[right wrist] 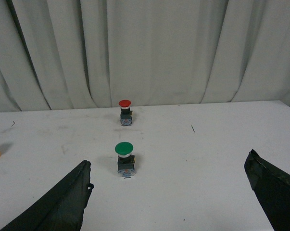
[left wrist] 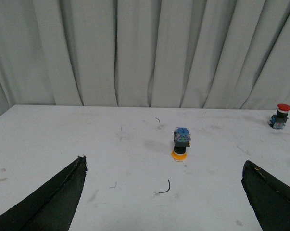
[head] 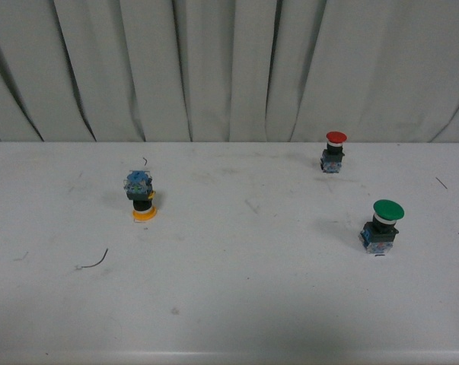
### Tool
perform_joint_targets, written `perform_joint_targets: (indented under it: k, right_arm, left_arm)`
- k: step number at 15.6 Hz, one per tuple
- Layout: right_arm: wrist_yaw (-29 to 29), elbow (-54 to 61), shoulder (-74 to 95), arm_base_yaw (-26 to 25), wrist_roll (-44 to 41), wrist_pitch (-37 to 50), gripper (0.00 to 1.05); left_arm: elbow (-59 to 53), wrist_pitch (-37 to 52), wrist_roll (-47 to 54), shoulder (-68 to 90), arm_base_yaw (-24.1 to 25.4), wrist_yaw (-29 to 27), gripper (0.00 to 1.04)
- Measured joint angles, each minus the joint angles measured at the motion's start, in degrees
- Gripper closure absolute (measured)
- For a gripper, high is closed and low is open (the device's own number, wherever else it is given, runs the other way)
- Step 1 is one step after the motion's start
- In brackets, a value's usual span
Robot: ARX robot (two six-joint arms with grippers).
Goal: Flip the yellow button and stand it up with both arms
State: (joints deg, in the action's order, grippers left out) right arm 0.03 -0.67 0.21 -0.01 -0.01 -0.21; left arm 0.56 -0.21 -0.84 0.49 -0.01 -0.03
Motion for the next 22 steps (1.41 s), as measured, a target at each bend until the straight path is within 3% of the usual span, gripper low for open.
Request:
perform_joint_targets:
  k: [18,19,20,22]
  right_arm:
    - [0.0,0.0,0.0,0.0,0.0,0.0,0.06]
    - [0.0,0.0,0.0,0.0,0.0,0.0,0.06]
    - [-0.1,0.0,0.0,0.0,0.0,0.0,0.06]
    - [0.0,0.0,0.0,0.0,0.0,0.0,0.06]
  left_arm:
    - [0.0,0.0,0.0,0.0,0.0,0.0,0.07]
    - [0.2,-1.4,-0.3,0.2,0.0,0.3,0.07]
    - [5.0,-12.7,-3.5,6.7,-0.1,3.5,0.07]
    - [6.8,-9.9,-7.0,12.9,-4.2,3.2,0.07]
